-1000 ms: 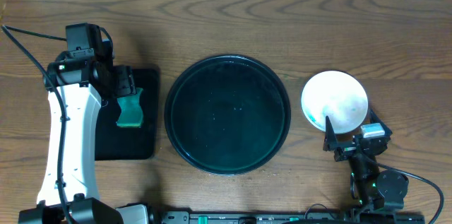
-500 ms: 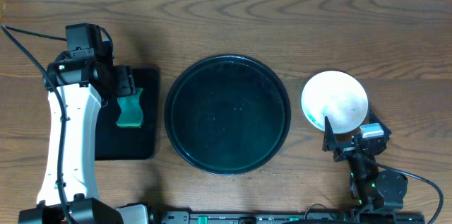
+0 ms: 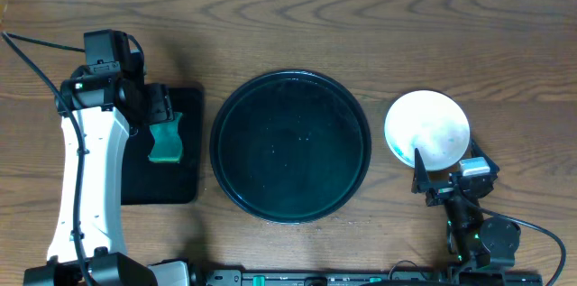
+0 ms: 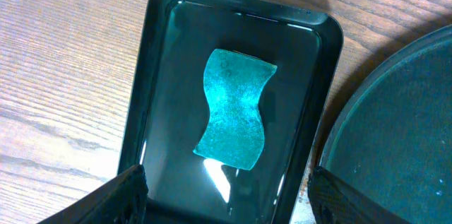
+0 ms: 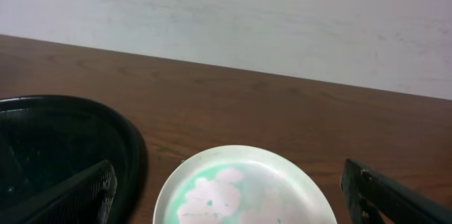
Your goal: Clean dirty plates on tray and stack at the side
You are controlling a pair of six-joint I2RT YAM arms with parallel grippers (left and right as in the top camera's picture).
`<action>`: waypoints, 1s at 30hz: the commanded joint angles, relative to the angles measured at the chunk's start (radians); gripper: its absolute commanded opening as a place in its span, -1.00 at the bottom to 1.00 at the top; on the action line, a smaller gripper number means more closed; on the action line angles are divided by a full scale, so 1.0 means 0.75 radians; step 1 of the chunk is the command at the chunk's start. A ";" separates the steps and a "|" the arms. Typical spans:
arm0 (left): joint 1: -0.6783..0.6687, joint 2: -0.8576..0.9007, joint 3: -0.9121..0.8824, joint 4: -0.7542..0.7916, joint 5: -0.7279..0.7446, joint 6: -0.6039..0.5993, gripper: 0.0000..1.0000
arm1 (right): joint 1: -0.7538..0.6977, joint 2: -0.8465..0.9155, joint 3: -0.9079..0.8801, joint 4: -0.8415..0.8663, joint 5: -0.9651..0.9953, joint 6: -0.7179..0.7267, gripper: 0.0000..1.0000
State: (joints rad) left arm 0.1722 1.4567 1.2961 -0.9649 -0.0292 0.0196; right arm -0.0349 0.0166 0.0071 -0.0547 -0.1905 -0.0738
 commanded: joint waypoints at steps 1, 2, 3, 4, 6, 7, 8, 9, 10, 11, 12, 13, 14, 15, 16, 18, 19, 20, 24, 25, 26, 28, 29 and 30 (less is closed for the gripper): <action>0.001 0.003 0.005 -0.004 -0.016 -0.006 0.47 | 0.005 -0.015 -0.002 -0.007 0.003 -0.013 0.99; 0.001 0.003 0.005 -0.003 -0.053 -0.006 0.47 | 0.005 -0.015 -0.002 -0.007 0.003 -0.013 0.98; 0.001 0.003 0.005 -0.004 -0.093 -0.007 0.47 | 0.005 -0.015 -0.002 -0.007 0.003 -0.013 0.99; 0.001 0.003 0.005 -0.004 -0.119 -0.007 0.47 | 0.005 -0.015 -0.002 -0.007 0.004 -0.013 0.99; 0.002 -0.030 -0.003 -0.026 -0.121 -0.007 0.47 | 0.005 -0.015 -0.002 -0.007 0.004 -0.013 0.99; 0.002 -0.051 -0.012 -0.028 -0.121 -0.007 0.47 | 0.005 -0.015 -0.002 -0.007 0.003 -0.013 0.99; 0.002 -0.078 -0.024 -0.027 -0.116 -0.007 0.47 | 0.005 -0.015 -0.002 -0.007 0.003 -0.013 0.98; 0.002 -0.114 -0.041 -0.024 -0.109 -0.008 0.47 | 0.005 -0.015 -0.002 -0.007 0.004 -0.013 0.99; 0.002 -0.157 -0.061 -0.007 -0.091 -0.007 0.47 | 0.005 -0.015 -0.002 -0.007 0.003 -0.013 0.99; 0.002 -0.196 -0.083 0.024 -0.076 -0.007 0.47 | 0.005 -0.015 -0.002 -0.007 0.004 -0.013 0.99; 0.002 -0.243 -0.115 0.070 -0.053 -0.007 0.47 | 0.005 -0.015 -0.002 -0.007 0.004 -0.013 0.99; 0.002 -0.321 -0.175 0.154 -0.023 -0.007 0.47 | 0.005 -0.015 -0.002 -0.007 0.003 -0.013 0.98; 0.001 -0.386 -0.231 0.227 -0.002 -0.007 0.47 | 0.005 -0.015 -0.002 -0.007 0.004 -0.013 0.98; 0.001 -0.443 -0.285 0.294 0.021 -0.007 0.47 | 0.005 -0.015 -0.002 -0.007 0.004 -0.013 0.98; 0.001 -0.508 -0.350 0.369 0.040 -0.007 0.47 | 0.005 -0.015 -0.002 -0.007 0.004 -0.013 0.99; 0.001 -0.644 -0.489 0.513 0.066 -0.007 0.47 | 0.005 -0.015 -0.002 -0.007 0.004 -0.013 0.99; 0.001 -0.750 -0.600 0.601 0.083 -0.007 0.47 | 0.005 -0.015 -0.002 -0.007 0.004 -0.013 0.98; 0.001 -0.804 -0.657 0.641 0.091 -0.007 0.47 | 0.005 -0.015 -0.002 -0.007 0.003 -0.013 0.99; 0.001 -1.016 -0.895 0.837 0.108 -0.007 0.47 | 0.005 -0.015 -0.002 -0.007 0.003 -0.013 0.98; 0.001 -1.054 -0.940 0.882 0.112 -0.007 0.47 | 0.005 -0.015 -0.002 -0.007 0.004 -0.013 0.99; 0.001 -1.091 -0.985 0.924 0.115 -0.007 0.47 | 0.005 -0.015 -0.002 -0.007 0.004 -0.013 0.98; 0.000 -1.170 -1.079 0.997 0.120 -0.007 0.47 | 0.005 -0.015 -0.002 -0.007 0.003 -0.013 0.99; -0.004 -1.213 -1.131 1.038 0.120 -0.007 0.47 | 0.005 -0.015 -0.002 -0.007 0.003 -0.013 0.98; -0.005 -1.248 -1.172 1.075 0.119 -0.006 0.47 | 0.005 -0.015 -0.002 -0.007 0.003 -0.013 0.98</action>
State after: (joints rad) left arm 0.1719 0.5987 0.5026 -0.2127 0.0437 0.0196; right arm -0.0349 0.0132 0.0071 -0.0551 -0.1898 -0.0738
